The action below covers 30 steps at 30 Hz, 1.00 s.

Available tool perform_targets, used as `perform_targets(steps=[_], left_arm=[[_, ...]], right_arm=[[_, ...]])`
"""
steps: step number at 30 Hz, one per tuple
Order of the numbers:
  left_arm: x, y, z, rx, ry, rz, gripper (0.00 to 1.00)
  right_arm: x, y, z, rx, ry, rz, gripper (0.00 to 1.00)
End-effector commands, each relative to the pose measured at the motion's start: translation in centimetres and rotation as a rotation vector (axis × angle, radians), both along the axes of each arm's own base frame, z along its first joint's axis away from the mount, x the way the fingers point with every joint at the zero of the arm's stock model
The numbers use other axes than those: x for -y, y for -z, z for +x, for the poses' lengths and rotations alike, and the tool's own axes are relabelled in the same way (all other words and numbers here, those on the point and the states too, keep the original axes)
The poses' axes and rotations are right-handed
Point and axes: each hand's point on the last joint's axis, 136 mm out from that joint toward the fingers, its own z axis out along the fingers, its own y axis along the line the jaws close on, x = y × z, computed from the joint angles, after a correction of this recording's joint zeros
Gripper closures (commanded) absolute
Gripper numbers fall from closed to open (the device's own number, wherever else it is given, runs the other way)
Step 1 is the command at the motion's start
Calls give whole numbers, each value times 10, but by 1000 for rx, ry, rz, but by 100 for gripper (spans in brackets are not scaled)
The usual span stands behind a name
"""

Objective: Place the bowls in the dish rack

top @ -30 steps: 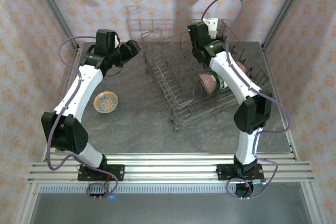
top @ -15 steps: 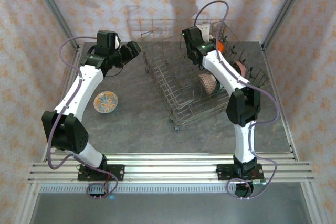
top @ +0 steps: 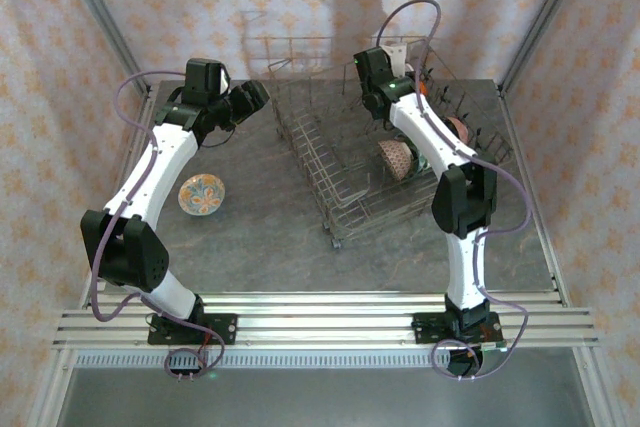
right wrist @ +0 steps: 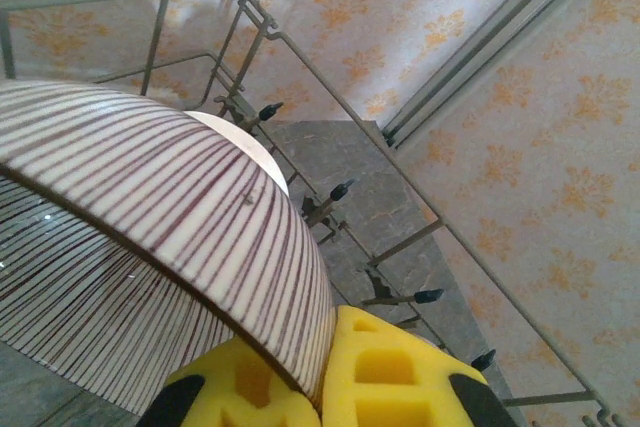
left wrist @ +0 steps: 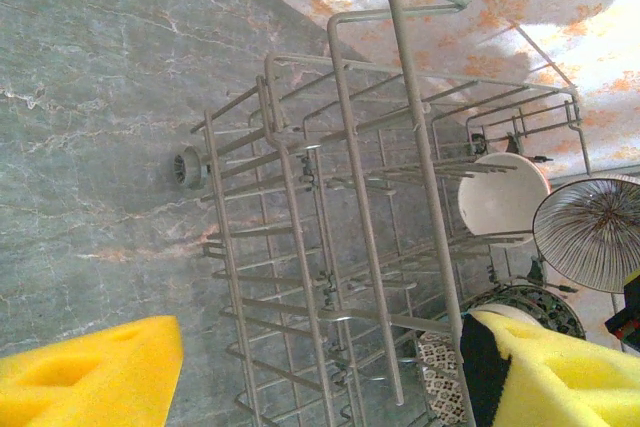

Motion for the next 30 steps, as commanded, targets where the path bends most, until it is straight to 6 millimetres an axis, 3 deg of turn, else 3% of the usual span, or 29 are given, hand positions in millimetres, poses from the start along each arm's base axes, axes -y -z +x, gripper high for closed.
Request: perform_targets(steps=[1,13,30], left_arm=[[-6,-1,-7,2,-10,20,25],[-4,0,-9,4,-13,1,25],[-2,-2,-13,6,-14,-7,25]], right_arm=[[6,-20,6,59,47,-31,100],[9,-1,13,18,114,-55,100],[-8,36,19,-49,91,-56,100]])
